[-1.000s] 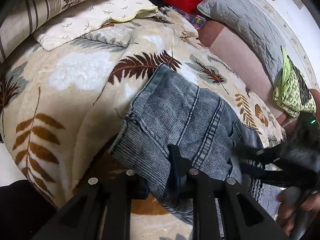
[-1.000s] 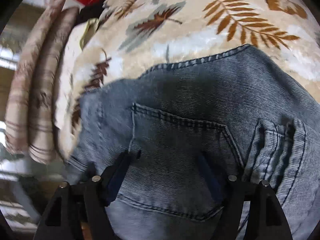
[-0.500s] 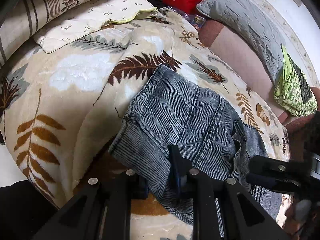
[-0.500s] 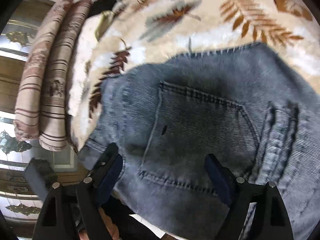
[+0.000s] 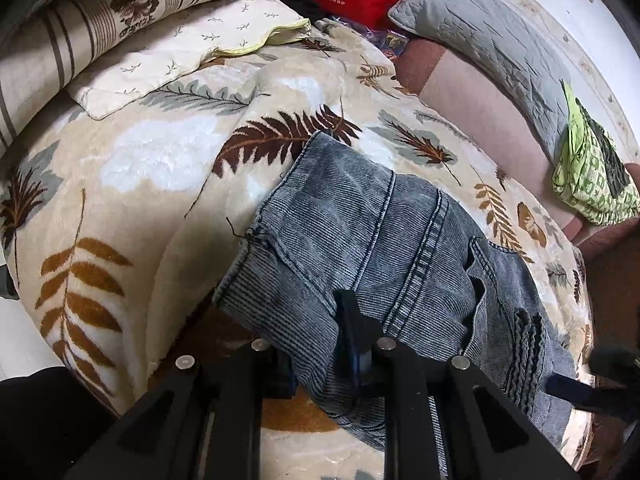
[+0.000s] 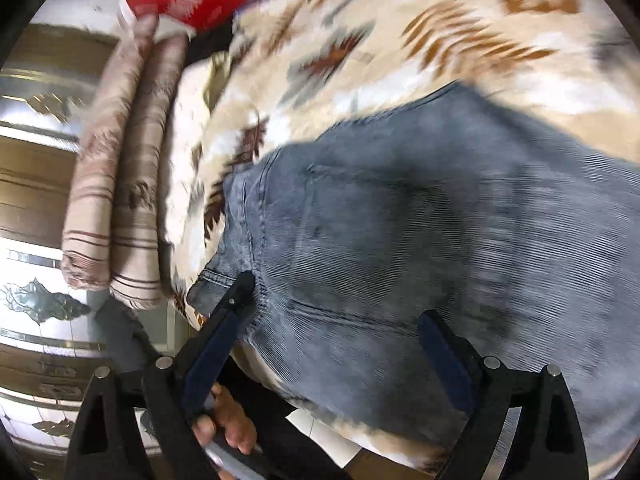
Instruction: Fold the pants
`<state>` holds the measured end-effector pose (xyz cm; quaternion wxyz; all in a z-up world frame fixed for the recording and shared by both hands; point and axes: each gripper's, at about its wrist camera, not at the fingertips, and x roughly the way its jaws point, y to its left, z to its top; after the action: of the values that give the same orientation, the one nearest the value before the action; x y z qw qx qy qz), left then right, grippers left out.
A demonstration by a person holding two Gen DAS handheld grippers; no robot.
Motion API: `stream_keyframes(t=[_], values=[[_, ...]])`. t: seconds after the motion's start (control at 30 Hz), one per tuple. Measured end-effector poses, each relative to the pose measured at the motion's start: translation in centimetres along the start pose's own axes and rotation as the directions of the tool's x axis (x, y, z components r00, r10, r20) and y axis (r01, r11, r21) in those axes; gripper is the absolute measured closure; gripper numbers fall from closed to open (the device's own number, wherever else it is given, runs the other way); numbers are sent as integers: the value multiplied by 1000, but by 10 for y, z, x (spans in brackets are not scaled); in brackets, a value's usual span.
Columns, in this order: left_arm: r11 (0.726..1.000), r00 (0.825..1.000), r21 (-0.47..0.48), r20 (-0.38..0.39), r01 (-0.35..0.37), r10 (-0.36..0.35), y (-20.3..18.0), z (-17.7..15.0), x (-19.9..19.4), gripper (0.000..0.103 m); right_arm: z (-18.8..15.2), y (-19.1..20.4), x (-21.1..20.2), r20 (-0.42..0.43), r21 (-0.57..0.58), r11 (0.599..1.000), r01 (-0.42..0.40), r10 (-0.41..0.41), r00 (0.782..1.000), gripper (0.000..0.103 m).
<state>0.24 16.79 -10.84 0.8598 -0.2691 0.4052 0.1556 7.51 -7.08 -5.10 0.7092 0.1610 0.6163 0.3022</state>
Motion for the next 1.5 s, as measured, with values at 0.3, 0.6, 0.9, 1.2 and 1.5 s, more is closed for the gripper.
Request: stream_keyframes(t=[0.3, 0.6, 0.9, 1.2, 1.5], values=[[988, 988, 148, 156, -45, 22, -54, 4, -40, 90, -50, -131, -117, 277, 209, 977, 40, -99, 956, 9], [792, 946, 606, 293, -72, -139, -223, -54, -104, 91, -84, -217, -157, 426, 320, 940, -118, -31, 904, 9], [465, 991, 878, -131, 113, 5, -324, -202, -3, 77, -116, -276, -182, 534, 399, 885, -238, -13, 846, 9], [627, 959, 748, -45, 219, -281, -262, -118, -100, 31, -117, -263, -180, 510, 351, 902, -251, 40, 859, 9], [800, 997, 599, 51, 22, -65, -189, -66, -40, 29, -102, -214, -138, 388, 347, 886, -309, 164, 907, 9]])
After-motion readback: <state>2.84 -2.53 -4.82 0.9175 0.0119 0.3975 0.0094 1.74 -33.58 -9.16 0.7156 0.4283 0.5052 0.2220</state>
